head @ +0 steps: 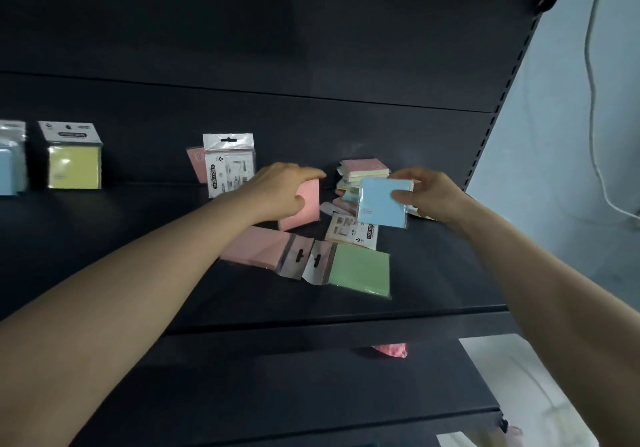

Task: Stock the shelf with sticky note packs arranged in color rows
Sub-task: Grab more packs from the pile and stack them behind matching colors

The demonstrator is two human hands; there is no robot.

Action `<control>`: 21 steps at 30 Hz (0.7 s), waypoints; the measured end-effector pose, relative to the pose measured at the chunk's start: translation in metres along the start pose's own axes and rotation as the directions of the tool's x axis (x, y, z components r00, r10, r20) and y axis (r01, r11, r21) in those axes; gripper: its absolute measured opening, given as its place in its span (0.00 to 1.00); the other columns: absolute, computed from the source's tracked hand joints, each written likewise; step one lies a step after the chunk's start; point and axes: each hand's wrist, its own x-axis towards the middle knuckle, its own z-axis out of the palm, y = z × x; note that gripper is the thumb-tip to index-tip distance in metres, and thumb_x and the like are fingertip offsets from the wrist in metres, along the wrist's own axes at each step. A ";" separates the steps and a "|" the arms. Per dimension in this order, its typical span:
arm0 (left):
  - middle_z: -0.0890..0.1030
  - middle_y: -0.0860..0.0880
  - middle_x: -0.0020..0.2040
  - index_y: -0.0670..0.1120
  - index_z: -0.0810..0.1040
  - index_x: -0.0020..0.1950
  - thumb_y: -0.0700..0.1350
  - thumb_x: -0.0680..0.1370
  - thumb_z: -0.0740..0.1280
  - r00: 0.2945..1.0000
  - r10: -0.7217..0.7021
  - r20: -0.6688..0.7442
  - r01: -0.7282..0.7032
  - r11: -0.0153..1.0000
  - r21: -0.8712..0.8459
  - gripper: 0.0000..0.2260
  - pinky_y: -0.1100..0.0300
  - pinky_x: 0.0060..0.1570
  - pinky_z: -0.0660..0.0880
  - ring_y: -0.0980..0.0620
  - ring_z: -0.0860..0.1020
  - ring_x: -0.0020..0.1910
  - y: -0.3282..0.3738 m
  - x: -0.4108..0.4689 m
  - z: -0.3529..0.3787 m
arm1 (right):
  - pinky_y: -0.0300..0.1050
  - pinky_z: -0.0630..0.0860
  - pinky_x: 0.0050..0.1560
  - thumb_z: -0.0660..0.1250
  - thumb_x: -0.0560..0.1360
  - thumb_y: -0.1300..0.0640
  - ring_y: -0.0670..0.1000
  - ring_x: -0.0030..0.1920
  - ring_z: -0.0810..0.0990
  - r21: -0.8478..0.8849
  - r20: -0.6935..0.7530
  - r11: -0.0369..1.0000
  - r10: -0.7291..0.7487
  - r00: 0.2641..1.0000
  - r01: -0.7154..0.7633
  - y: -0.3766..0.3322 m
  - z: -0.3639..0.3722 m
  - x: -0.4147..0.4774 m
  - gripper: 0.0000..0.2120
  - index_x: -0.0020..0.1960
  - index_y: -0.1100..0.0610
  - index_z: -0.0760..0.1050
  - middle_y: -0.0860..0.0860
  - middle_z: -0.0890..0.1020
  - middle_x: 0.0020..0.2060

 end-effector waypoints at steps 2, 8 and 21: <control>0.77 0.50 0.62 0.54 0.70 0.69 0.35 0.74 0.65 0.999 0.004 -0.040 -0.005 1.000 -0.028 0.26 0.55 0.59 0.71 0.49 0.74 0.62 0.004 -0.003 -0.002 | 0.41 0.77 0.46 0.71 0.73 0.62 0.46 0.41 0.81 0.021 0.042 1.000 -0.021 0.999 0.020 0.001 -0.001 -0.002 0.11 0.49 0.47 0.79 0.49 0.83 0.44; 0.74 0.46 0.64 0.57 0.59 0.76 0.30 0.75 0.59 0.979 -0.085 -0.187 0.075 0.995 -0.063 0.35 0.57 0.53 0.68 0.48 0.70 0.58 0.015 -0.021 -0.011 | 0.50 0.76 0.44 0.66 0.77 0.56 0.52 0.38 0.76 -0.126 -0.097 0.988 -0.097 0.991 0.085 -0.007 0.003 -0.001 0.07 0.53 0.49 0.71 0.51 0.80 0.46; 0.76 0.52 0.56 0.52 0.77 0.65 0.35 0.74 0.65 0.844 -0.283 -0.455 0.294 0.955 -0.048 0.22 0.61 0.51 0.70 0.55 0.73 0.49 -0.029 -0.141 -0.070 | 0.46 0.82 0.31 0.67 0.77 0.57 0.57 0.43 0.81 0.266 0.133 0.960 -0.126 0.983 0.087 -0.094 0.089 -0.018 0.12 0.57 0.57 0.67 0.59 0.77 0.52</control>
